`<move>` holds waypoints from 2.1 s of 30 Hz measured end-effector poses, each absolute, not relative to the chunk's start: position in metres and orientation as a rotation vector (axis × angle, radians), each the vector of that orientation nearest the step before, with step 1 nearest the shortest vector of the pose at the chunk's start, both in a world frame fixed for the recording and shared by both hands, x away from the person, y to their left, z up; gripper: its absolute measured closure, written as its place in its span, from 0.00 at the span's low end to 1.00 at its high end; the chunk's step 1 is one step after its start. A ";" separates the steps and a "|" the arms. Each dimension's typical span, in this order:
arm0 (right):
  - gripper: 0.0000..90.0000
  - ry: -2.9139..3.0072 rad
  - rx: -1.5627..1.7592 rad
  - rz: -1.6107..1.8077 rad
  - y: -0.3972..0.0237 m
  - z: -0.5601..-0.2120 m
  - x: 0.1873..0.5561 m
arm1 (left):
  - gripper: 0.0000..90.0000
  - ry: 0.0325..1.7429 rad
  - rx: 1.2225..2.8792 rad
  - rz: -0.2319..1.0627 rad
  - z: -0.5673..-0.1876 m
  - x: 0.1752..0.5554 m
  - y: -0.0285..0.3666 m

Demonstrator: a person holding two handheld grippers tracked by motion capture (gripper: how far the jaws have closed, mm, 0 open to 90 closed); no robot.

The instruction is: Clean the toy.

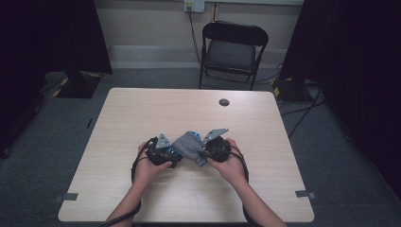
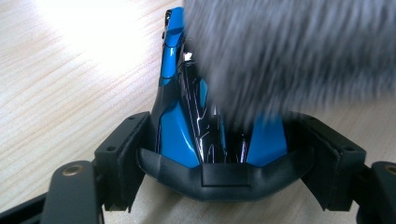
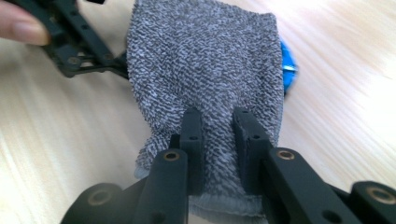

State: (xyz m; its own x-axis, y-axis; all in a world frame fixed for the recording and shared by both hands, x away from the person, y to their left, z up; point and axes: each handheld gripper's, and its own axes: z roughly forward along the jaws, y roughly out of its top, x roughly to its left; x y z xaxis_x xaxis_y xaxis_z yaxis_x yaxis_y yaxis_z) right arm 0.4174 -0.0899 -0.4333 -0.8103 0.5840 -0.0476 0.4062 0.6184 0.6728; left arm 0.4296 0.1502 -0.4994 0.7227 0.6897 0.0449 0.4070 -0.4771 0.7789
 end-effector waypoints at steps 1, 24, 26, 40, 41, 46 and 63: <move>0.84 2.599 0.777 0.991 -0.080 -0.433 0.415 | 0.27 0.827 2.133 0.457 -0.499 0.430 0.150; 0.83 2.647 0.771 0.826 -0.046 -0.445 0.433 | 0.27 0.824 2.137 0.460 -0.499 0.429 0.150; 0.83 2.639 0.800 0.819 -0.049 -0.446 0.437 | 0.27 0.824 2.138 0.461 -0.499 0.429 0.150; 0.83 2.627 0.874 0.786 -0.057 -0.447 0.455 | 0.27 0.829 2.133 0.452 -0.500 0.429 0.150; 0.83 2.625 0.889 0.794 -0.058 -0.448 0.457 | 0.27 0.830 2.133 0.452 -0.500 0.429 0.150; 0.83 2.605 0.928 0.787 -0.062 -0.448 0.463 | 0.27 0.830 2.134 0.452 -0.500 0.429 0.150; 0.83 2.543 1.026 0.791 -0.074 -0.450 0.472 | 0.27 0.836 2.129 0.451 -0.500 0.429 0.149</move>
State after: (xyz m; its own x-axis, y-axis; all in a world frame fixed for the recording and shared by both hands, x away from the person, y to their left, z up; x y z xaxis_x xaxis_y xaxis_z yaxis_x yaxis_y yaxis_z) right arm 0.4721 -0.0737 -0.4502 -0.7058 0.7061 -0.0575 0.5489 0.5964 0.5857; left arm 0.4290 0.1495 -0.4996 0.7196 0.6934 0.0384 0.4135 -0.4722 0.7785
